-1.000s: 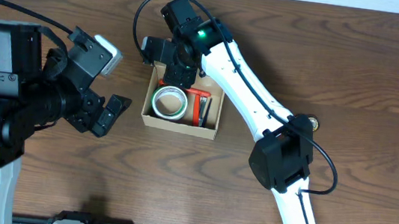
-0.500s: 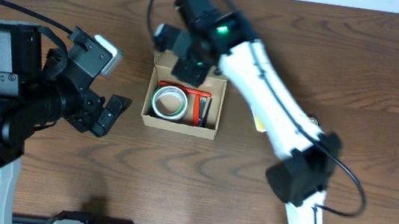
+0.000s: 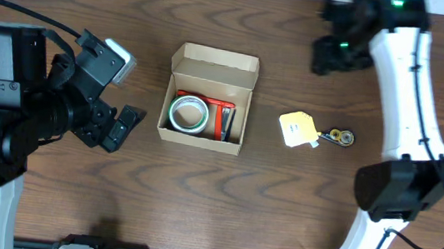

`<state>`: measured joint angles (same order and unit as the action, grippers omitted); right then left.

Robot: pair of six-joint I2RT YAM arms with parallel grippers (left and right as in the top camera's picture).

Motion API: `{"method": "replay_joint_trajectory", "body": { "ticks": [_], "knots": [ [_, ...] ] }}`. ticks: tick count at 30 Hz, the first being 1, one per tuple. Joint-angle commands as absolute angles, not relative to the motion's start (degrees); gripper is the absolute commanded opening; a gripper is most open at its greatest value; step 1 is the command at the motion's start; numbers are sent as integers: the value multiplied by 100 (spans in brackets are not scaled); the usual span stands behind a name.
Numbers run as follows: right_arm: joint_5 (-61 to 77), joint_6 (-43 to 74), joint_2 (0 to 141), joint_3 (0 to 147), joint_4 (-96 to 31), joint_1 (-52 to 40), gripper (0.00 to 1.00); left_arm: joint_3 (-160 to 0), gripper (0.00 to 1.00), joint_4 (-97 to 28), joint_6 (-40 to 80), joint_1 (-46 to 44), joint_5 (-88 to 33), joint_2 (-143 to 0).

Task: Pack container
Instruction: 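Withdraw the right gripper and reach to the correction tape, then align and close the right gripper on the yellow correction tape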

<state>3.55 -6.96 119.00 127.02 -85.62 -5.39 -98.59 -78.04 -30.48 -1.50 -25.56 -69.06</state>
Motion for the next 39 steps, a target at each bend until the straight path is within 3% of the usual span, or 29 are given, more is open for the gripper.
{"method": "replay_joint_trajectory", "body": {
  "ticks": [1,5,7,17,26,27,29,30,39],
  "knots": [
    [86,-16,11926,12383,-8549,-45,66,-9939,95,-7822,-3131,-115,-2644,-6910],
    [19,274,11926,11867,-8554,366,63,-9939,95,-7822,-3131,-115,-2644,-6910],
    [21,272,11926,11598,-8510,438,56,-9939,95,-7822,-3131,-115,-2644,-6908],
    [169,495,11502,9561,-7258,176,44,-9939,95,-7822,-3131,-115,-2644,-6910],
    [200,3216,10643,7822,-6254,67,52,-9939,95,-7822,-3131,-115,-2644,-6910],
    [209,3459,10639,7791,-6248,67,56,-9939,95,-7822,-3131,-113,-2644,-6910],
    [384,3839,10639,7787,-6243,67,91,-9939,95,-7822,-3129,-115,-2644,-6910],
    [506,3905,10639,7787,-6202,67,99,-9939,95,-7822,-3131,-115,-2644,-6910],
    [1400,3900,10639,7787,-5513,69,99,-9939,95,-7822,-3129,-115,-2644,-6908]
  ]
}}
